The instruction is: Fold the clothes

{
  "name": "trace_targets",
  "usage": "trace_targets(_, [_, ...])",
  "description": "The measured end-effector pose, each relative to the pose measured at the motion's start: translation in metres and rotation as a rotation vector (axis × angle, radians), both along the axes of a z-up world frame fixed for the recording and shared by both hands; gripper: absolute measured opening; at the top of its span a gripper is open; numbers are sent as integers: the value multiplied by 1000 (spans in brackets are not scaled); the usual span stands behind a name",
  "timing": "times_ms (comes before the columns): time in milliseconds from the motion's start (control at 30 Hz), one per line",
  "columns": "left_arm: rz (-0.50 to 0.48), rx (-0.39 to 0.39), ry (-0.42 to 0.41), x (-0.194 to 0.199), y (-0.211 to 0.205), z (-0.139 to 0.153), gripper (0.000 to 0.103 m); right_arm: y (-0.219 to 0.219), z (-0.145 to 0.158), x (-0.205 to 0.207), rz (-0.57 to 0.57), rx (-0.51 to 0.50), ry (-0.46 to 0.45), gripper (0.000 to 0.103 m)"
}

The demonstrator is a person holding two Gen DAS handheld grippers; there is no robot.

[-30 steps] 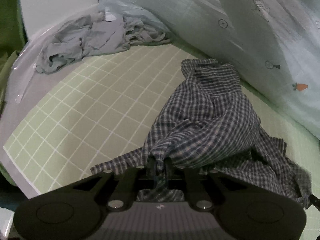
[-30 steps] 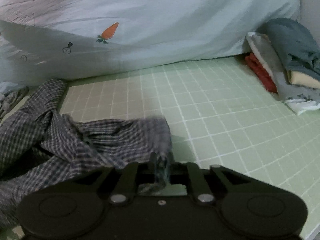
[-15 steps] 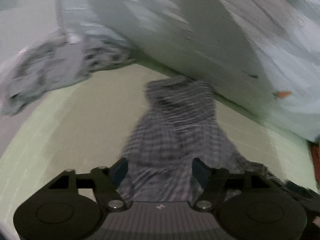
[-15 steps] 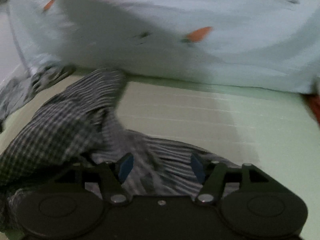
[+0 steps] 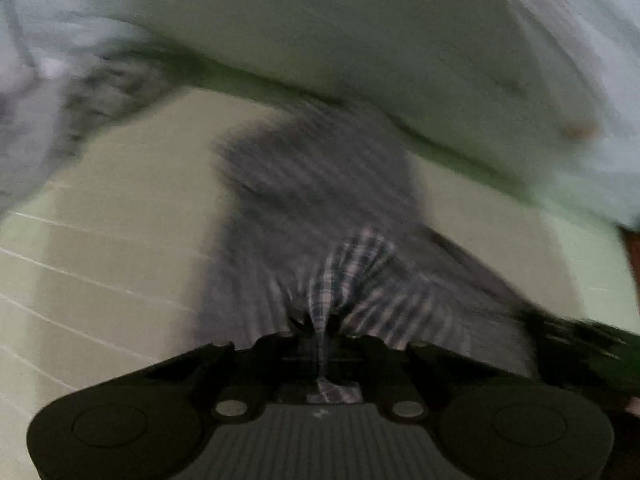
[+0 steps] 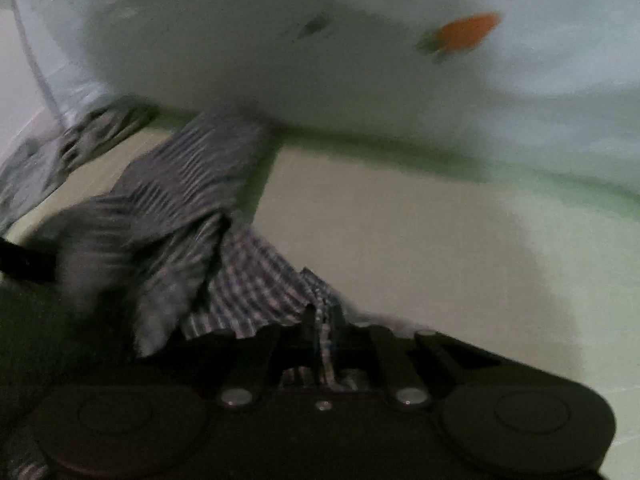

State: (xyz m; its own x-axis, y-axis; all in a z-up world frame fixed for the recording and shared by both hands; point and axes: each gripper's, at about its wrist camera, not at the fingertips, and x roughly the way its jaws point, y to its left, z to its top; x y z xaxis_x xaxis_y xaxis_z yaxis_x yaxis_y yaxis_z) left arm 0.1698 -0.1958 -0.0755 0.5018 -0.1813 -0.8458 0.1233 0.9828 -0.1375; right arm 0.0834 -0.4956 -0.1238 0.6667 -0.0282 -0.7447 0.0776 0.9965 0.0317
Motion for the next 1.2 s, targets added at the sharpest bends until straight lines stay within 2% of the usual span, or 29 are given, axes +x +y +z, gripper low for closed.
trace_targets(133, [266, 95, -134, 22, 73, 33, 3, -47, 34, -4, -122, -127, -94, 5])
trace_targets(267, [411, 82, -132, 29, 113, 31, 3, -99, 60, -14, -308, -249, -157, 5])
trace_targets(333, [479, 71, -126, 32, 132, 29, 4, -125, 64, -22, -405, -213, -157, 5])
trace_targets(400, [547, 60, -120, 35, 150, 26, 11, -134, 61, -29, -452, -178, -135, 10])
trace_targets(433, [550, 64, -108, 36, 151, 24, 16, -135, 58, -32, -458, -176, -118, 13])
trace_targets(500, [516, 75, -83, 30, 135, 17, 26, -131, 54, -39, -453, -170, -103, 41])
trace_targets(533, [499, 68, -71, 25, 128, 14, 37, -128, 51, -43, -445, -167, -102, 49])
trace_targets(567, [484, 53, -57, 16, 122, 13, 50, -125, 49, -47, -438, -159, -102, 63])
trace_targets(600, [468, 29, -37, 7, 116, 10, 56, -126, 47, -50, -440, -127, -101, 71])
trace_targets(633, [450, 8, -16, -2, 109, 7, 62, -128, 44, -54, -456, -94, -97, 72])
trace_targets(767, [366, -59, 90, -39, 81, -6, 66, -140, 28, -63, -522, 16, -54, 73])
trace_targets(933, [226, -102, 236, -66, 43, -37, 67, -151, 1, -67, -539, 58, 25, 72])
trace_targets(1033, [140, -99, 289, -71, 21, -51, 66, -151, -13, -68, -519, 63, 68, 61])
trace_targets(1100, [121, -96, 290, -70, 13, -55, 61, -150, -18, -68, -498, 70, 88, 43])
trace_targets(1167, [123, -92, 281, -65, 10, -57, 48, -147, -23, -68, -484, 69, 97, 40])
trace_targets(1200, [127, -83, 271, -60, 9, -58, 46, -146, -25, -68, -480, 66, 100, 38])
